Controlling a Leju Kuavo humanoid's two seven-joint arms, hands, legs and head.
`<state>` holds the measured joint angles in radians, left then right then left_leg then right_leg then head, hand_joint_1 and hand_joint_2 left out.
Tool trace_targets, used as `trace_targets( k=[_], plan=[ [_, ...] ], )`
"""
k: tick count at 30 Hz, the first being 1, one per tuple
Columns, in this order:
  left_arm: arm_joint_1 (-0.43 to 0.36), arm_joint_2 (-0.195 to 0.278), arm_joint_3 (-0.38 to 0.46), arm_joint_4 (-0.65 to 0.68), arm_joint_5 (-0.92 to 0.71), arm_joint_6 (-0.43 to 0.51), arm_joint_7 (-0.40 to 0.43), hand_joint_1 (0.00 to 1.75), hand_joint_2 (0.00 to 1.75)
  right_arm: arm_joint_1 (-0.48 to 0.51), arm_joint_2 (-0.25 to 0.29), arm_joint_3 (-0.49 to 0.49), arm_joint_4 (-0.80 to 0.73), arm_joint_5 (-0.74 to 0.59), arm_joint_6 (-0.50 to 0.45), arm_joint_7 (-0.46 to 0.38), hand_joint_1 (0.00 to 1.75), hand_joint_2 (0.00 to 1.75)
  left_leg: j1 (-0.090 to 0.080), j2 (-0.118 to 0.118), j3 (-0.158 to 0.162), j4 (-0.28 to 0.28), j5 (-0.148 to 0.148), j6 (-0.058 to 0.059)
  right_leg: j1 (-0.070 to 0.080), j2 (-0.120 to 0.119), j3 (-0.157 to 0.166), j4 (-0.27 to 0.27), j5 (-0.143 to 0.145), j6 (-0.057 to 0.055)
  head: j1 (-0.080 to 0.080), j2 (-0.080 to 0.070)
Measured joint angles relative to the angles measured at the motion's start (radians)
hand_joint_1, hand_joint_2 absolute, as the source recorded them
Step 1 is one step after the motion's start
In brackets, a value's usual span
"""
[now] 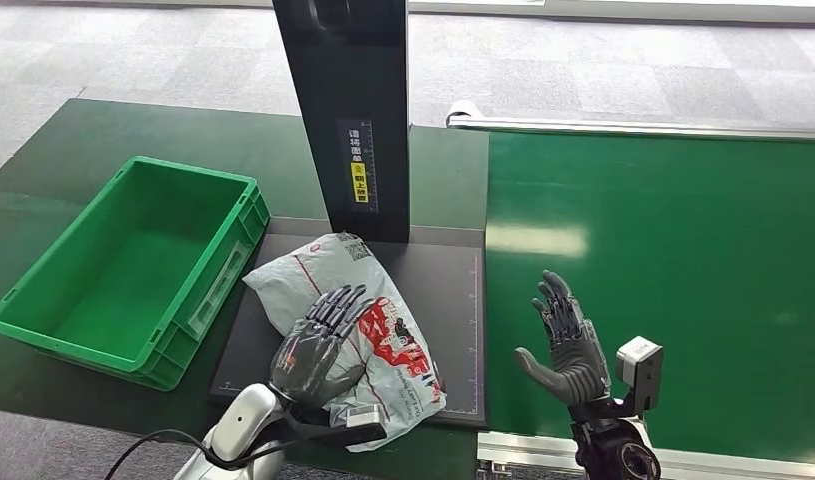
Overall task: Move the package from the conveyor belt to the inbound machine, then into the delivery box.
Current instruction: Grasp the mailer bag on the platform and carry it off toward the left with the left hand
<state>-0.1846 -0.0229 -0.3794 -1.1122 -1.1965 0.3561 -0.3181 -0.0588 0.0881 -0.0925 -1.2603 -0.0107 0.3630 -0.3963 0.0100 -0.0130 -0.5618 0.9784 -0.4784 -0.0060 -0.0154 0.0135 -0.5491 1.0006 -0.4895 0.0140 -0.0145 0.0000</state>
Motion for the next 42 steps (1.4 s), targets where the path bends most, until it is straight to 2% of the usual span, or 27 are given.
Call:
trace_targets(
  k=[4,8,20,31,32,35,36,42],
  plan=[
    [-0.048,-0.002,-0.044,0.057,0.048,-0.013,-0.031,0.03,1.75,-0.008,0.0,0.0,0.0,0.0,-0.015,0.0,0.0,1.75,0.0,-0.001,0.002,0.0,0.0,0.0,0.0,-0.001,0.002,0.0,0.0,0.0,0.0,0.0],
    [-0.087,-0.009,-0.086,0.107,0.09,-0.029,-0.051,1.75,1.75,-0.009,0.001,0.0,-0.001,0.0,-0.026,0.001,0.0,1.75,0.0,-0.001,0.003,0.0,0.0,0.0,-0.001,-0.001,0.003,0.0,0.0,0.0,0.0,0.0],
    [-0.148,-0.026,-0.159,0.19,0.168,-0.071,-0.072,1.75,1.75,-0.005,0.016,-0.017,-0.047,0.001,-0.057,0.01,0.0,1.75,0.0,0.0,0.003,0.0,0.0,0.0,0.0,-0.001,0.002,0.0,0.0,0.0,0.0,0.0],
    [-0.18,-0.023,-0.182,0.23,0.204,-0.049,-0.074,1.75,1.75,0.01,0.053,-0.064,-0.112,0.022,-0.062,0.038,0.0,1.75,0.0,0.0,0.002,0.0,0.0,0.0,0.0,0.0,0.001,0.0,0.0,0.0,0.0,0.0],
    [-0.181,-0.022,-0.183,0.233,0.211,-0.042,-0.074,1.63,1.75,0.012,0.059,-0.07,-0.118,0.026,-0.062,0.041,0.0,1.75,0.0,0.0,0.002,0.0,0.0,0.0,0.0,0.0,0.001,0.0,0.0,0.0,0.0,0.0],
    [-0.186,-0.021,-0.185,0.237,0.231,-0.032,-0.077,0.32,1.75,0.015,0.075,-0.087,-0.134,0.036,-0.061,0.044,0.0,1.75,0.0,0.0,0.002,0.0,0.0,0.0,0.0,0.0,0.001,0.0,0.0,0.0,0.0,0.0],
    [-0.189,-0.021,-0.185,0.237,0.238,-0.033,-0.077,0.0,1.75,0.015,0.079,-0.092,-0.138,0.038,-0.061,0.045,0.0,1.75,0.0,0.0,0.002,0.0,0.0,0.0,0.0,0.0,0.001,0.0,0.0,0.0,0.0,0.0],
    [-0.201,-0.01,-0.17,0.202,0.313,-0.071,-0.076,0.0,1.75,0.016,0.094,-0.116,-0.156,0.05,-0.058,0.051,0.0,1.75,0.0,0.0,0.002,0.0,0.0,0.0,0.0,0.0,0.001,0.0,0.0,0.0,0.0,0.0]
  ],
)
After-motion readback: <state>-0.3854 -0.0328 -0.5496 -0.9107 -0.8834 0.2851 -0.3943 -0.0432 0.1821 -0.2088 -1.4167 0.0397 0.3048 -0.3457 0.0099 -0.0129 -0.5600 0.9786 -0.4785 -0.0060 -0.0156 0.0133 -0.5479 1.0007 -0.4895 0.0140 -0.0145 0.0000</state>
